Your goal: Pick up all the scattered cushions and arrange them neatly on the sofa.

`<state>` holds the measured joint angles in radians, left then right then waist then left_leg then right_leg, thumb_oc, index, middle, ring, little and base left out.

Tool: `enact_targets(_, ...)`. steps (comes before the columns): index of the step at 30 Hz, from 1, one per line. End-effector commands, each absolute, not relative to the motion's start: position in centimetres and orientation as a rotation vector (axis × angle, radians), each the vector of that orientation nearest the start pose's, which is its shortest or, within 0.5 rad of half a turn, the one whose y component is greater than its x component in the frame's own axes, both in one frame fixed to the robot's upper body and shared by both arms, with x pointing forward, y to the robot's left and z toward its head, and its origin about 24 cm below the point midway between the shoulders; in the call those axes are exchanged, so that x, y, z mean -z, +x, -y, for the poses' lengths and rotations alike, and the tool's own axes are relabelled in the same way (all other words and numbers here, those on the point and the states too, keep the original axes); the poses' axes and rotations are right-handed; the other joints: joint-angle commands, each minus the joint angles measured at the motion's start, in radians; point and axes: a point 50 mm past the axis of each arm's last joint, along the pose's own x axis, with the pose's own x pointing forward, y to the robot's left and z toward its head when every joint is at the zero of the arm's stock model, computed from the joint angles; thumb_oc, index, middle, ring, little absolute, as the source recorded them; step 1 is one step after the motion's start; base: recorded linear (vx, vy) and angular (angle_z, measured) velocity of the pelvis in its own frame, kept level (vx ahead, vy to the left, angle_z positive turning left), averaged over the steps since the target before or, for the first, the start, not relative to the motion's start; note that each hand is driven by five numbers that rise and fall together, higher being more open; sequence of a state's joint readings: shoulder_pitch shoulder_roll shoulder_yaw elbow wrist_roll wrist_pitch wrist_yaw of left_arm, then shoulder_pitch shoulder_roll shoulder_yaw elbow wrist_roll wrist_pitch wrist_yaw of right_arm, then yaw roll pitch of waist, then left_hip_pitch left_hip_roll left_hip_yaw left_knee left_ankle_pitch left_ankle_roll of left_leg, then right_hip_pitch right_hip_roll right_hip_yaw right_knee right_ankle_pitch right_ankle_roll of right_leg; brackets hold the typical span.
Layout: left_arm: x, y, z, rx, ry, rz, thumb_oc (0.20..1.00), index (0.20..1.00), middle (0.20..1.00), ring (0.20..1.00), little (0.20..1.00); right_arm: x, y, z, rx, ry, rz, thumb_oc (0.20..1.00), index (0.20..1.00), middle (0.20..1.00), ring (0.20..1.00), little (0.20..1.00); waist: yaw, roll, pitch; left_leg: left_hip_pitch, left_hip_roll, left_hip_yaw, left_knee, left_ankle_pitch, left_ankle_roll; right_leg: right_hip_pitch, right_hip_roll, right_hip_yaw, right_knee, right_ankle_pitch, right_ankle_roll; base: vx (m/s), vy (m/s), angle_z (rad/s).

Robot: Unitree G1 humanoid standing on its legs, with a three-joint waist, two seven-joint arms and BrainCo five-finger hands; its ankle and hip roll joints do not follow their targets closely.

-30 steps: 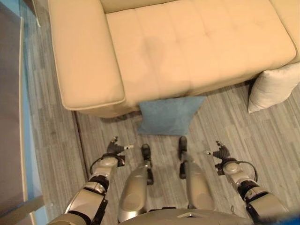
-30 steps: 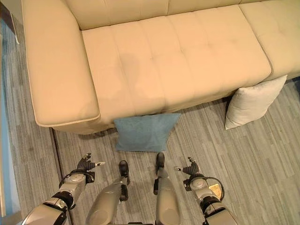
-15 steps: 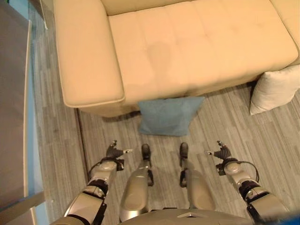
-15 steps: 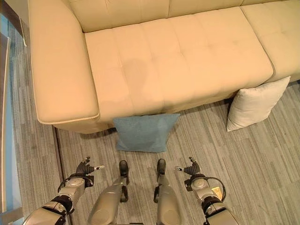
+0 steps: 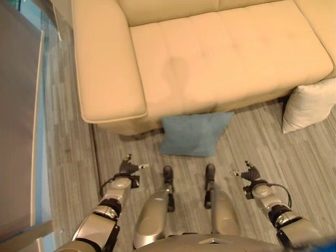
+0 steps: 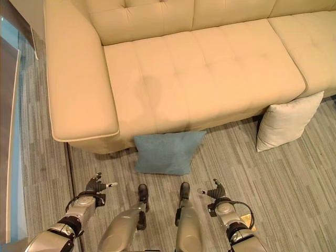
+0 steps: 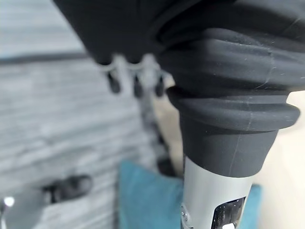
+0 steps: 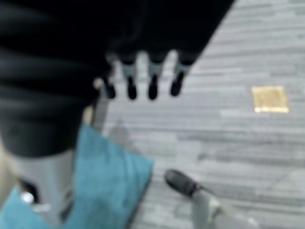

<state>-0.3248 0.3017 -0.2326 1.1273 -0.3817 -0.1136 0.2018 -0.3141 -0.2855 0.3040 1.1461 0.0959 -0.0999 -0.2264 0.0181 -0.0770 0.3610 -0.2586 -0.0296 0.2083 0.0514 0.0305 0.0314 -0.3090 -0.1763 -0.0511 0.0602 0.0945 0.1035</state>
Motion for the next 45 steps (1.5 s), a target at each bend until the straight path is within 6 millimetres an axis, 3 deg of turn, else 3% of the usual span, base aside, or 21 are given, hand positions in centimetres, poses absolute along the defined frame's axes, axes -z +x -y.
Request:
enact_targets(1, 8.6, 24.5, -24.0, -0.317, 0.138, -0.667, 1.000, 1.000, 1.000, 1.000, 1.000, 8.9, 23.9, 23.7, 0.150, -0.475, -0.676, 1.000, 1.000, 1.000, 1.000, 1.000, 0.013, 0.014, -0.005, -0.069, -0.018, -0.139, 0.092, -0.005, -0.025, -0.026, 0.025, 0.017, 0.104, -0.037, 0.034, -0.01, -0.028, 0.13)
enact_targets(8, 7.9, 25.1, -24.2, -0.351, 0.131, -0.631, 1.000, 1.000, 1.000, 1.000, 1.000, 8.0, 24.7, 23.9, 0.173, -0.474, -0.628, 1.000, 1.000, 1.000, 1.000, 1.000, 0.019, 0.025, 0.011, -0.113, -0.012, -0.156, 0.100, 0.011, -0.035, -0.062, 0.028, -0.021, 0.125, -0.051, 0.019, 0.00, -0.060, 0.07)
enact_targets(11, 6.3, 26.8, -24.4, -0.384, 0.147, -0.550, 1.000, 1.000, 1.000, 1.000, 1.000, 7.0, 25.7, 24.2, 0.235, -0.435, -0.571, 1.000, 1.000, 1.000, 1.000, 1.000, 0.012, 0.025, 0.021, -0.206, -0.007, -0.162, 0.130, 0.022, -0.044, -0.150, 0.023, -0.034, 0.177, -0.067, 0.012, -0.03, -0.084, 0.23)
enact_targets(14, 5.0, 28.2, -24.3, -0.398, 0.148, -0.508, 1.000, 1.000, 1.000, 1.000, 1.000, 4.9, 27.5, 24.4, 0.291, -0.412, -0.464, 1.000, 1.000, 1.000, 1.000, 1.000, -0.002, 0.033, 0.026, -0.303, 0.000, -0.165, 0.190, -0.003, -0.055, -0.256, 0.017, -0.032, 0.259, -0.109, 0.011, -0.03, -0.059, 0.12)
enact_targets(18, 0.6, 32.0, -24.1, -0.403, 0.117, -0.340, 1.000, 1.000, 1.000, 1.000, 1.000, -0.4, 31.0, 25.2, 0.374, -0.400, -0.238, 1.000, 1.000, 1.000, 1.000, 1.000, -0.030, 0.051, 0.034, -0.504, 0.020, -0.158, 0.309, -0.021, -0.064, -0.466, 0.010, -0.014, 0.392, -0.135, 0.000, -0.07, -0.013, 0.13)
enact_targets(19, 0.6, 32.1, -24.1, -0.403, 0.117, -0.339, 1.000, 1.000, 1.000, 1.000, 1.000, -0.5, 31.0, 25.2, 0.375, -0.400, -0.238, 1.000, 1.000, 1.000, 1.000, 1.000, -0.030, 0.051, 0.030, -0.511, 0.020, -0.158, 0.313, -0.023, -0.064, -0.473, 0.010, -0.013, 0.396, -0.136, 0.000, -0.07, -0.011, 0.08)
enact_targets(21, -5.5, 35.9, -23.2, -0.385, 0.097, -0.133, 1.000, 1.000, 1.000, 1.000, 1.000, -6.6, 34.0, 25.7, 0.455, -0.405, -0.008, 1.000, 1.000, 1.000, 1.000, 1.000, -0.059, 0.070, 0.039, -0.730, 0.042, -0.159, 0.468, -0.059, -0.075, -0.706, 0.008, 0.029, 0.572, -0.189, -0.019, -0.02, 0.001, 0.01)
enact_targets(24, -9.6, 37.8, -22.6, -0.367, 0.094, -0.012, 1.000, 1.000, 1.000, 1.000, 1.000, -10.2, 35.3, 25.9, 0.484, -0.400, 0.108, 1.000, 1.000, 1.000, 1.000, 1.000, -0.070, 0.075, 0.040, -0.857, 0.044, -0.154, 0.567, -0.087, -0.075, -0.845, 0.015, 0.051, 0.686, -0.223, -0.032, 0.04, -0.005, -0.07)
enact_targets(25, -11.9, 38.7, -22.1, -0.367, 0.094, 0.048, 1.000, 1.000, 1.000, 1.000, 1.000, -12.1, 36.0, 26.1, 0.497, -0.393, 0.155, 1.000, 1.000, 1.000, 1.000, 1.000, -0.074, 0.077, 0.044, -0.927, 0.042, -0.154, 0.610, -0.100, -0.070, -0.918, 0.023, 0.064, 0.734, -0.236, -0.036, 0.05, -0.022, -0.24)
enact_targets(29, -16.9, 40.1, -21.6, -0.403, 0.118, 0.173, 1.000, 1.000, 1.000, 1.000, 1.000, -16.7, 37.2, 26.4, 0.517, -0.408, 0.273, 1.000, 1.000, 1.000, 1.000, 1.000, -0.086, 0.073, 0.066, -1.076, 0.038, -0.152, 0.720, -0.127, -0.061, -1.066, 0.029, 0.090, 0.833, -0.264, -0.041, 0.03, -0.051, -0.18)
enact_targets(34, -21.2, 40.7, -21.6, -0.420, 0.229, 0.273, 1.000, 1.000, 1.000, 1.000, 1.000, -21.8, 38.0, 26.2, 0.505, -0.413, 0.410, 1.000, 1.000, 1.000, 1.000, 1.000, -0.095, 0.064, 0.072, -1.225, 0.043, -0.141, 0.827, -0.159, -0.052, -1.217, 0.045, 0.109, 0.916, -0.280, -0.041, 0.06, -0.034, 0.01)
enact_targets(38, -23.5, 40.9, -21.2, -0.409, 0.222, 0.326, 1.000, 1.000, 1.000, 1.000, 1.000, -24.2, 38.5, 25.4, 0.473, -0.415, 0.464, 1.000, 1.000, 1.000, 1.000, 1.000, -0.094, 0.064, 0.087, -1.273, 0.048, -0.143, 0.850, -0.165, -0.050, -1.260, 0.052, 0.110, 0.926, -0.282, -0.036, 0.01, -0.002, -0.01)
enact_targets(45, -26.6, 40.7, -16.9, -0.268, 0.205, 0.467, 1.000, 1.000, 1.000, 1.000, 1.000, -26.7, 39.6, 24.2, 0.374, -0.416, 0.461, 1.000, 1.000, 1.000, 1.000, 1.000, -0.064, 0.094, 0.138, -1.300, 0.044, -0.162, 0.898, -0.166, -0.042, -1.261, 0.051, 0.089, 0.941, -0.281, -0.030, 0.02, -0.010, -0.03)
